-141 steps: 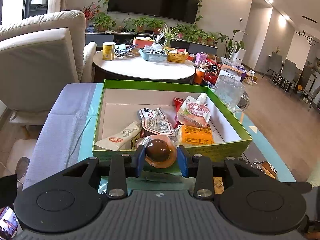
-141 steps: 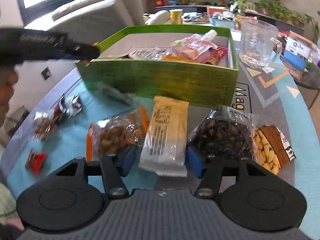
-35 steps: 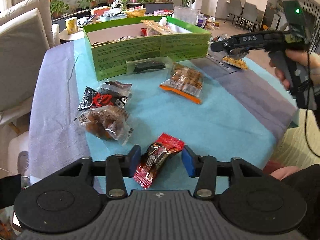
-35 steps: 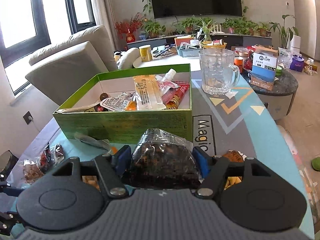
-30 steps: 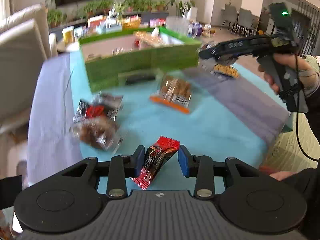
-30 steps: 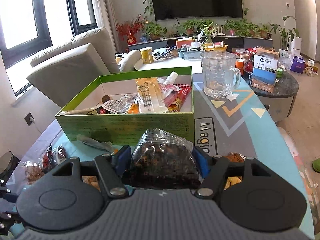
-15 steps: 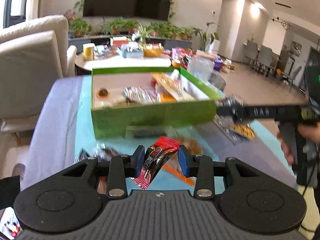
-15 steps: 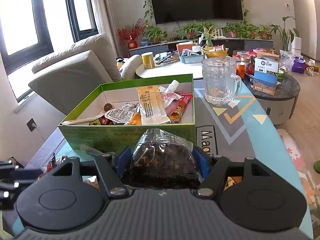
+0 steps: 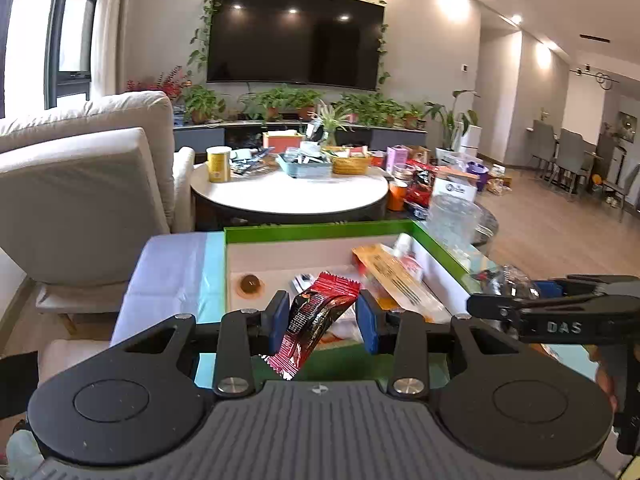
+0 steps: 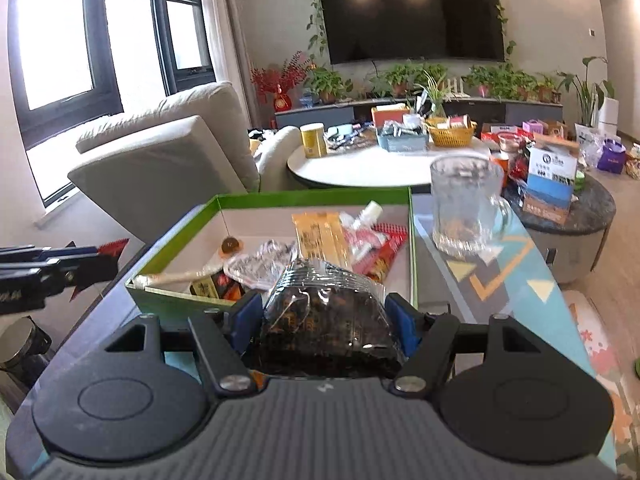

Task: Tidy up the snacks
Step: 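Carry both packets over the box and release them inside, then grasp the black-red packet with the left gripper while the right grasps the peanut pack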

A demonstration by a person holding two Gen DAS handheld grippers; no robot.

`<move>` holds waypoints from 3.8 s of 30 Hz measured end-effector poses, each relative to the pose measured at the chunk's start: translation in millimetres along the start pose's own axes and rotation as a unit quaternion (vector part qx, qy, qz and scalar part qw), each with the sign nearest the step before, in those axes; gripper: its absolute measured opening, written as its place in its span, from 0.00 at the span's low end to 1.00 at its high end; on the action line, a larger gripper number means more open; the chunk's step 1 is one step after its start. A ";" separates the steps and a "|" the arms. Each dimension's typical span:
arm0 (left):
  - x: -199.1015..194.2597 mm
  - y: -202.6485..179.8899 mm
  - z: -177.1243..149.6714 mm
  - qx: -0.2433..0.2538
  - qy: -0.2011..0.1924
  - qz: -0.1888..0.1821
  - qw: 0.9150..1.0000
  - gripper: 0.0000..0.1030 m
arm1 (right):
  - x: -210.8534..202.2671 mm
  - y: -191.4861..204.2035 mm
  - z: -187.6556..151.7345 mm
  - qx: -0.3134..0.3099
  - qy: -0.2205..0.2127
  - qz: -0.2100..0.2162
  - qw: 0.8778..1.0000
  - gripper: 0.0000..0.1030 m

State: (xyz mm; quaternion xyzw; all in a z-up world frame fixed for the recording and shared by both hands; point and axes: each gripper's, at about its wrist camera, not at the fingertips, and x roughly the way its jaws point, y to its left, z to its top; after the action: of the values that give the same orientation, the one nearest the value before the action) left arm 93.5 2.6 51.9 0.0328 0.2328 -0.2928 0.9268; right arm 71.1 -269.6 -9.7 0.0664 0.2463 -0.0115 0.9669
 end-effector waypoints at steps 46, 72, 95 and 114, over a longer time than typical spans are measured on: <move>19.2 62.9 -21.9 -0.070 0.108 0.102 0.986 0.53 | 13.8 -56.8 -23.8 0.023 0.020 -0.069 0.997 0.64; 23.7 46.7 -78.8 -0.089 0.200 0.105 0.970 0.53 | 4.5 -65.5 -78.1 -0.018 0.071 -0.104 0.992 0.64; -5.6 16.7 -70.2 -0.064 0.120 0.079 0.988 0.23 | -19.0 -53.3 -67.0 0.015 0.043 -0.063 0.997 0.54; -8.0 16.9 -63.7 -0.062 0.107 0.071 0.990 0.23 | -29.8 -48.3 -59.3 0.026 0.030 -0.053 0.998 0.52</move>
State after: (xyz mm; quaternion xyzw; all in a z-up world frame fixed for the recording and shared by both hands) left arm 70.9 33.3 -2.5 0.0227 0.3451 -0.2064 0.9153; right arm 14.2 -309.8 -53.0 0.0788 0.2782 -0.0668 0.9549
